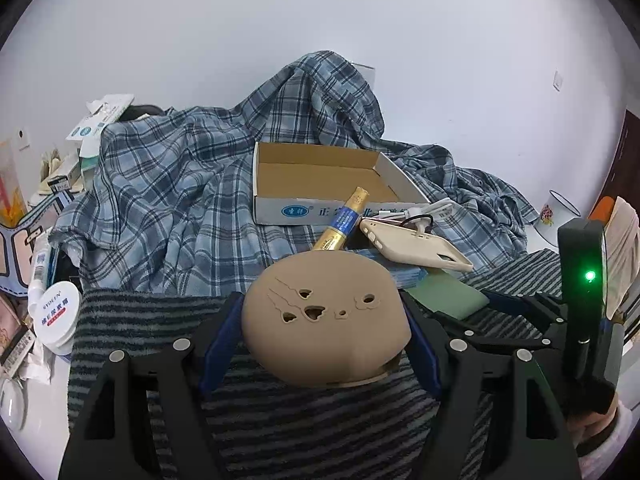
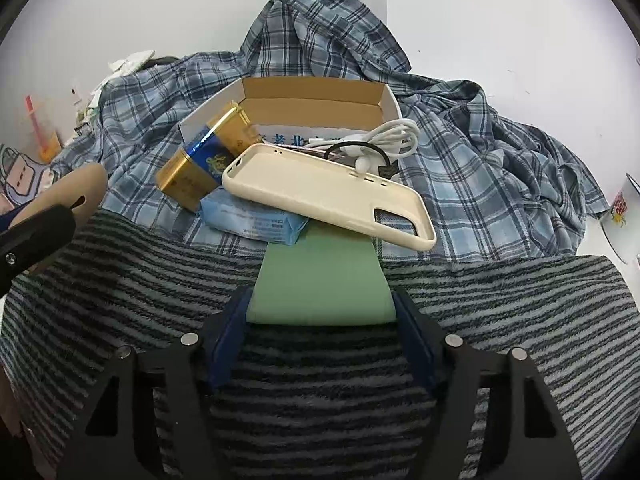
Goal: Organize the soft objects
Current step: 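Carry disc and green cloth over the box and release both inside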
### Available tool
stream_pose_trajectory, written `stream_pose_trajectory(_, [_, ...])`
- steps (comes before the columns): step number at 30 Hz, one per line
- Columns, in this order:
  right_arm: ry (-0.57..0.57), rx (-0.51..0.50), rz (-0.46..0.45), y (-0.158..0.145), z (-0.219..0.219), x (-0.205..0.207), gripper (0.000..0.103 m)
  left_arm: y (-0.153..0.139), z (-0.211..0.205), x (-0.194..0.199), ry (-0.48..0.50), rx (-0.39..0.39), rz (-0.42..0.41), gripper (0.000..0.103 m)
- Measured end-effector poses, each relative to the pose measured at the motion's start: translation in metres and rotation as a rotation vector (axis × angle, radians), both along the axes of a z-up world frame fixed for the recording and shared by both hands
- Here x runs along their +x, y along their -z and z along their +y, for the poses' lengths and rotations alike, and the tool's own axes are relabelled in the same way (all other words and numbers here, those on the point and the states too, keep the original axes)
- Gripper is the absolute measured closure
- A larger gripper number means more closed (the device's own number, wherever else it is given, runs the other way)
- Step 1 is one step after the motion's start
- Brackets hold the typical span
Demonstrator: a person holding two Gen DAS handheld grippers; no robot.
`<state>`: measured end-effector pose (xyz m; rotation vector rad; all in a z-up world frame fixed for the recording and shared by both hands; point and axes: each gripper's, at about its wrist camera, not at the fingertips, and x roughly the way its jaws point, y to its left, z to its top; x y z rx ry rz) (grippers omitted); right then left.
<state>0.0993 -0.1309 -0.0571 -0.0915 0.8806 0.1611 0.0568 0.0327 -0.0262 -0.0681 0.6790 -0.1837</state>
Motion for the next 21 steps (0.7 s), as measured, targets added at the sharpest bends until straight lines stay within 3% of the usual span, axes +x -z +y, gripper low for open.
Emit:
stream_pose_trajectory(9, [-0.007, 0.059, -0.074, -0.033, -0.012, -0.019, 0.035, -0.010, -0.001, 0.003, -0.011, 0.020, -0.025, 0.027])
stream_pose_trajectory(16, [-0.009, 0.095, -0.249, -0.085, -0.020, -0.031, 0.035, -0.048, -0.009, 0.004, -0.012, 0.053, -0.133, 0.027])
stream_pose_trajectory(21, [-0.021, 0.076, -0.393, -0.128, -0.016, -0.011, 0.035, -0.084, -0.018, 0.017, -0.014, 0.083, -0.239, 0.027])
